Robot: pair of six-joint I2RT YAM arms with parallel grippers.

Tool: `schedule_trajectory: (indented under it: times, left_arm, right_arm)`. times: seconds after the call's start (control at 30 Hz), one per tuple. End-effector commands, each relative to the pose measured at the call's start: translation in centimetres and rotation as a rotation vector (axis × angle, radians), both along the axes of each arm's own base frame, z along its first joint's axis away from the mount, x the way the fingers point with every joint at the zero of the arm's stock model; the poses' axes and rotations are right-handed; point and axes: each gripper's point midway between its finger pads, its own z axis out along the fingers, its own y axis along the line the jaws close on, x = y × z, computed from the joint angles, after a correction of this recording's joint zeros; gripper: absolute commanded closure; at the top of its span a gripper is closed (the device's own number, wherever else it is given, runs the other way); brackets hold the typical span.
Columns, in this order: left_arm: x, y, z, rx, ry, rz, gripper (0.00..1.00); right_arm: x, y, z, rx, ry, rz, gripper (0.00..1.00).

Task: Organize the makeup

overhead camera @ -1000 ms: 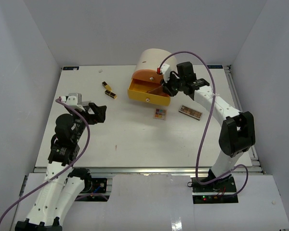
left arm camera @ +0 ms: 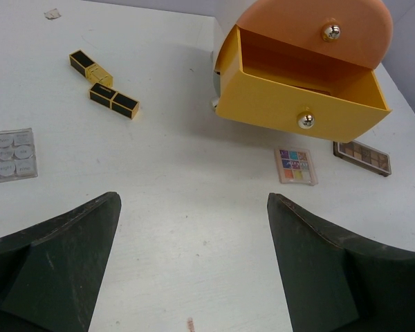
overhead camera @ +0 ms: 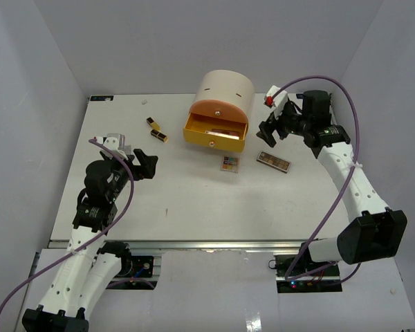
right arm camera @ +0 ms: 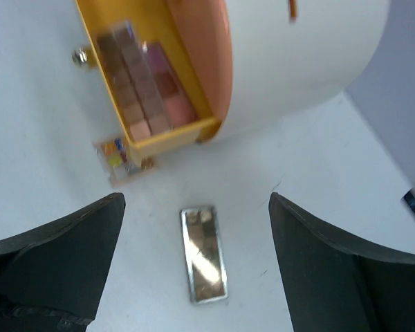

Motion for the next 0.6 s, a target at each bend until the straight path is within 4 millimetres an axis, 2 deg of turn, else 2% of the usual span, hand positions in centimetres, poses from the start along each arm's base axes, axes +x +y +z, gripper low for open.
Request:
schedule_trajectory:
  times: [0.0,0.07,0.17,0.33,0.43,0.47,0.57]
  left_arm:
    - [-0.3,-0.4,0.8,-0.002,-0.027,-0.032,0.02]
    - [-0.3,-0.4,0.7,-0.002,-0.027,-0.034,0.02]
    - [-0.3,-0.4,0.8,-0.002,-0.028,-0.035,0.02]
    - [-0.4,-0.3,0.9,-0.002,-0.031,-0.028,0.02]
    - [-0.4,-0.3,0.7,-0.002,-0.027,-0.025,0.02]
    - [-0.4,-0.2,0.8,-0.001,-0.028,-0.023,0.02]
    - [-0.4,-0.2,0.8,0.001,-0.030,-0.022,0.02]
  right_arm:
    - [-0.3,-4.4,-7.6,-0.130,0.194,-0.074,0.10]
    - [0.6,-6.5,-10.1,-0.223,0.248,-0.166,0.10]
    - [1.4,-7.9,-12.4,-0.321,0.293,-0.189,0.10]
    - [2.1,-8.2,-15.7,-0.393,0.411,-0.140,0.10]
    - [3.1,-8.1,-17.8,-0.415,0.505,-0.133,0.10]
    - [3.0,-8.2,-19.2,-0.427,0.551,-0.125,0.10]
    - [3.9,-8.2,-19.8,-0.433,0.565,-0.131,0.10]
